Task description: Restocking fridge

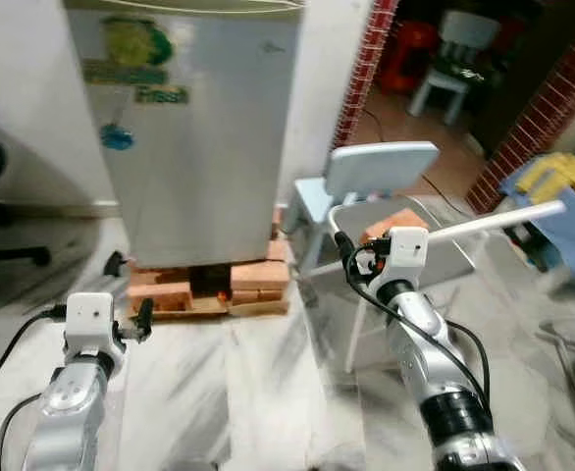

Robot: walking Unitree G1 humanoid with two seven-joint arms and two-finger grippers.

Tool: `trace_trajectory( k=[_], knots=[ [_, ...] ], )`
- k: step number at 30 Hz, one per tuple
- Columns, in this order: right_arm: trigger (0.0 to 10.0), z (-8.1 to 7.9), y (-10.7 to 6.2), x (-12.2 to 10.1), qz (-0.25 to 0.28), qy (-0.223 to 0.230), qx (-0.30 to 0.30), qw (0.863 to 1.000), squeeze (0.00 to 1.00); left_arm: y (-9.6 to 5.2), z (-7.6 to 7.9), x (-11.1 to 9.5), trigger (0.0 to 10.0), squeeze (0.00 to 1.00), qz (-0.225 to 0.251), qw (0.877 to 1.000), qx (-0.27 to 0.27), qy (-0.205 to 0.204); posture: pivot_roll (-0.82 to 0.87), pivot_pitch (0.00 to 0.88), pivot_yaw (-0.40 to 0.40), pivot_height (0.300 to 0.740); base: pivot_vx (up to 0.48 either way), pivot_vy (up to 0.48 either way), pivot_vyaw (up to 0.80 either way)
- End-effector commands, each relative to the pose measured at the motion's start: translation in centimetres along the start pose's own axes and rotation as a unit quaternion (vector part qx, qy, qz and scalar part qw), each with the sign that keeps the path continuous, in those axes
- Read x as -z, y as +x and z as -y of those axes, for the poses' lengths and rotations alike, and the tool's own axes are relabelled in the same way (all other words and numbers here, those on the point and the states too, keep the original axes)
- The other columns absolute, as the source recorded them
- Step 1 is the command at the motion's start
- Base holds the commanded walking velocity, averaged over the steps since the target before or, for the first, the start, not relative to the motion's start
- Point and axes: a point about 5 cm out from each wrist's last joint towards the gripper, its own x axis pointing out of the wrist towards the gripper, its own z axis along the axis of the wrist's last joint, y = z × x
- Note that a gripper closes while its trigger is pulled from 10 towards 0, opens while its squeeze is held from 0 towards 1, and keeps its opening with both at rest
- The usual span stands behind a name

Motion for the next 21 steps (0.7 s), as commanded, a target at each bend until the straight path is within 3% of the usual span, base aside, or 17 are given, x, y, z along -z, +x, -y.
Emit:
trace_trajectory(
  k=[1, 3, 12, 15, 21],
  knots=[
    [10.0, -0.4, 0.4, -0.9, 0.016, 0.001, -0.003, 1.0, 0.0, 0.0, -0.8, -0.5, 10.0, 0.0, 0.01, 1.0, -0.013, 0.004, 0.19, 0.0, -0.086, 0.74, 0.0, 0.48, -0.62],
    [10.0, -0.8, 0.5, -1.0, 0.02, -0.011, -0.013, 1.0, 0.0, 0.1, -1.0, -0.6, 10.0, 0.0, 0.016, 1.0, -0.008, -0.022, 0.19, 0.0, -0.07, 0.74, 0.0, 0.48, -0.62],
    [10.0, -0.6, 0.7, -0.7, 0.014, -0.016, -0.008, 1.0, 0.0, 0.6, -2.6, -1.5, 10.0, 0.0, 0.027, 0.999, -0.007, -0.044, 0.19, 0.0, -0.043, 0.74, 0.0, 0.48, -0.74],
    [10.0, -0.3, 0.7, -0.6, 0.015, -0.012, 0.005, 1.0, 0.0, 0.2, -3.0, -0.5, 10.0, 0.0, 0.019, 0.995, -0.024, -0.099, 0.18, 0.0, -0.036, 0.74, 0.0, 0.48, -0.8],
    [10.0, 0.9, 0.0, -0.7, 0.024, -0.009, 0.025, 0.999, 0.0, -0.4, -1.4, -0.3, 10.0, 0.0, 0.021, 0.999, 0.008, -0.045, 0.17, 0.0, -0.048, 0.74, 0.0, 0.48, -0.78]
  ],
)
